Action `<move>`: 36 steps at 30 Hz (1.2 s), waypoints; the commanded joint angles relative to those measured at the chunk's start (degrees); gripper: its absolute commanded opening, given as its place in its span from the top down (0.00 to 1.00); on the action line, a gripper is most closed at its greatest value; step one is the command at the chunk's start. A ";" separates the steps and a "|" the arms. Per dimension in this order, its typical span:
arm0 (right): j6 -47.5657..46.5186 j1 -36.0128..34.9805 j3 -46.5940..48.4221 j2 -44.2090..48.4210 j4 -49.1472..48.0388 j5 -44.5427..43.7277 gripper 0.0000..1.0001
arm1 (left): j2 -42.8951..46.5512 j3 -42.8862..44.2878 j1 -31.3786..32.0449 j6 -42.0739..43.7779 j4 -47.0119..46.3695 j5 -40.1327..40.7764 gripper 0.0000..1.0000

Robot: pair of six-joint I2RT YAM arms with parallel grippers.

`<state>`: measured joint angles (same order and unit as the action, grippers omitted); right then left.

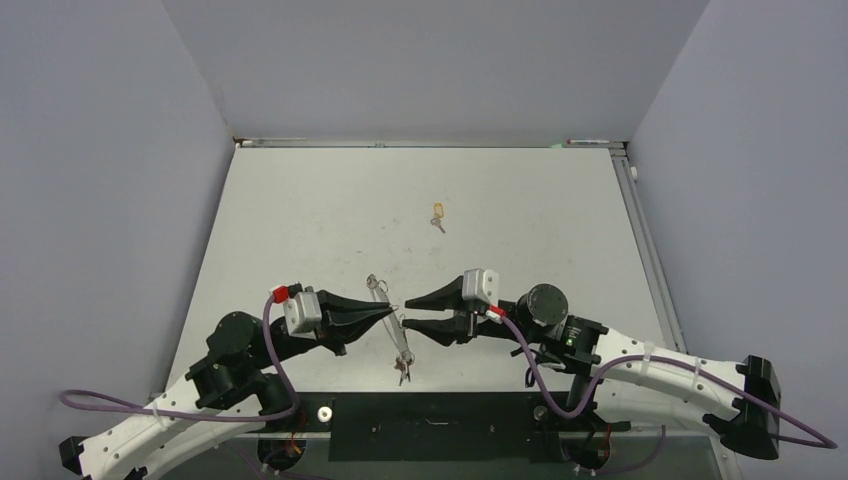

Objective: Put the keys on the keyring

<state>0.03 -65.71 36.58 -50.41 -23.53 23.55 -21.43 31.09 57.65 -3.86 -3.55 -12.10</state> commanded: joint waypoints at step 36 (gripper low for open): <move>2.26 1.48 6.53 -7.74 -7.31 6.45 0.94 | 1.01 0.64 0.11 -1.24 -6.56 -4.21 1.00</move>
<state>1.98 -64.53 39.92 -57.06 -26.50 29.43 -20.62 31.09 57.65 -4.10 -5.52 -15.27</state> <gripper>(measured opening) 0.068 0.006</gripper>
